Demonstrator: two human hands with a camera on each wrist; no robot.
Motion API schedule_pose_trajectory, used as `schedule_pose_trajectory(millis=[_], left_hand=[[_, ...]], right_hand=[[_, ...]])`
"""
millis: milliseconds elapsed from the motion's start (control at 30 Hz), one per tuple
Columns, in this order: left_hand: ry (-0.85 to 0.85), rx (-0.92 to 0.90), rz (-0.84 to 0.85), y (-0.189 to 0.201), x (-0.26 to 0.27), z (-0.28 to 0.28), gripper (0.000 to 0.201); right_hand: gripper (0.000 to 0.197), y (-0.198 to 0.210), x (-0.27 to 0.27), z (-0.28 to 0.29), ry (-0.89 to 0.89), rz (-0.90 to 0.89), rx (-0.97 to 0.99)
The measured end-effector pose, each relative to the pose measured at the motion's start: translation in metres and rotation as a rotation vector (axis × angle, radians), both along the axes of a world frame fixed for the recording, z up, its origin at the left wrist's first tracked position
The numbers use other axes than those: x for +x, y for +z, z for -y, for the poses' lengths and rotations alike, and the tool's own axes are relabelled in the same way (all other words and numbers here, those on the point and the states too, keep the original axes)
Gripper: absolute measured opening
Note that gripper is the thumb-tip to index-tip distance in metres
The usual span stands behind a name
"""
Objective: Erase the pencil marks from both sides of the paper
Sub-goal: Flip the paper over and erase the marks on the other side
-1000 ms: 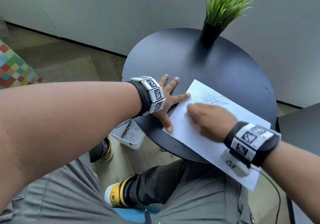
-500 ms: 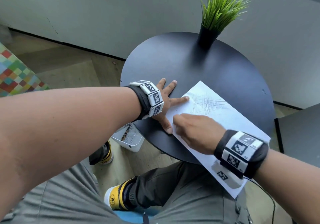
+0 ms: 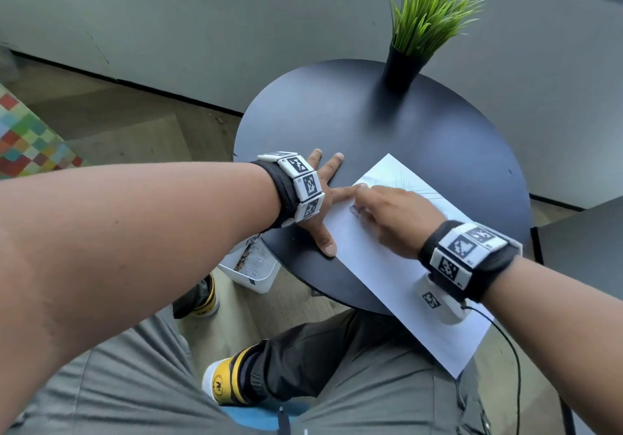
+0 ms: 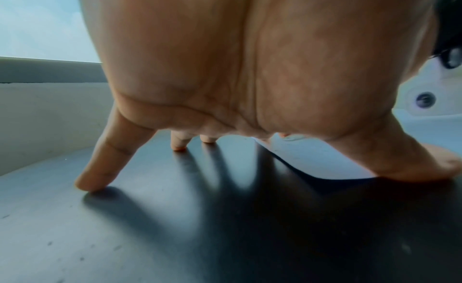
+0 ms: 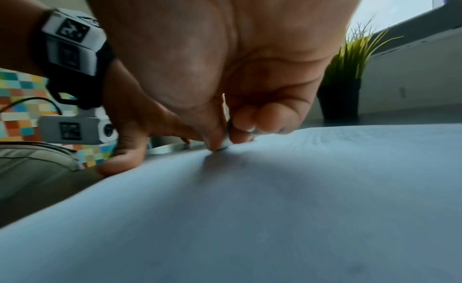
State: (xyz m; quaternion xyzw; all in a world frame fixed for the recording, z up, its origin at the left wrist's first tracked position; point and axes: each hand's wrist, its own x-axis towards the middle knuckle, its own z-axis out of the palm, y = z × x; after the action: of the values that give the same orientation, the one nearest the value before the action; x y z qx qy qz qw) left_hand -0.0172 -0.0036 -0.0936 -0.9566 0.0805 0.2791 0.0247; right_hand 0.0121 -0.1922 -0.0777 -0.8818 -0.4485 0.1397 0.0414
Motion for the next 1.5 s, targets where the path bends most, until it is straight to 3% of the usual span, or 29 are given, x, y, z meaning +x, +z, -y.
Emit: schedule_pose_trajectory(millis=[133, 267, 433, 567, 733, 867, 1033, 1167, 1233, 1333, 1500], left_hand=[[-0.007, 0.022, -0.008, 0.003, -0.001, 0.001, 0.136], [-0.008, 0.000, 0.013, -0.001, 0.000, -0.001, 0.133], [-0.015, 0.034, 0.004, 0.002, 0.000, 0.002, 0.137], [-0.016, -0.003, 0.008, -0.002, 0.001, -0.003, 0.136], [-0.004, 0.043, -0.009, 0.002, -0.001, 0.002, 0.137], [-0.006, 0.012, 0.014, -0.002, 0.001, 0.000, 0.138], [-0.001, 0.041, 0.004, 0.001, -0.001, 0.002, 0.139], [-0.002, 0.016, 0.006, 0.000, 0.000, 0.000, 0.138], [-0.007, 0.033, 0.003, 0.000, -0.001, 0.001, 0.138], [-0.017, 0.049, 0.017, 0.000, 0.000, 0.002, 0.139], [-0.008, 0.031, 0.012, -0.003, 0.001, 0.001, 0.139]], right_hand=[[0.007, -0.005, -0.025, -0.004, 0.212, -0.142, -0.058], [0.014, -0.001, 0.003, -0.006, -0.004, -0.003, -0.010], [0.002, -0.001, -0.026, -0.004, 0.245, -0.159, -0.042], [0.016, 0.001, -0.003, -0.009, 0.028, -0.010, -0.027], [0.005, 0.005, -0.024, -0.002, 0.228, -0.222, -0.135], [0.009, 0.005, -0.009, 0.000, 0.051, -0.071, -0.066], [0.002, 0.008, -0.027, 0.005, 0.275, -0.220, -0.171], [0.008, 0.005, -0.013, 0.003, 0.066, -0.061, -0.086], [0.007, 0.002, -0.022, 0.004, 0.121, -0.059, -0.070], [0.005, 0.008, -0.035, 0.004, 0.245, -0.213, -0.140], [0.012, 0.001, -0.018, 0.001, 0.013, -0.022, -0.063]])
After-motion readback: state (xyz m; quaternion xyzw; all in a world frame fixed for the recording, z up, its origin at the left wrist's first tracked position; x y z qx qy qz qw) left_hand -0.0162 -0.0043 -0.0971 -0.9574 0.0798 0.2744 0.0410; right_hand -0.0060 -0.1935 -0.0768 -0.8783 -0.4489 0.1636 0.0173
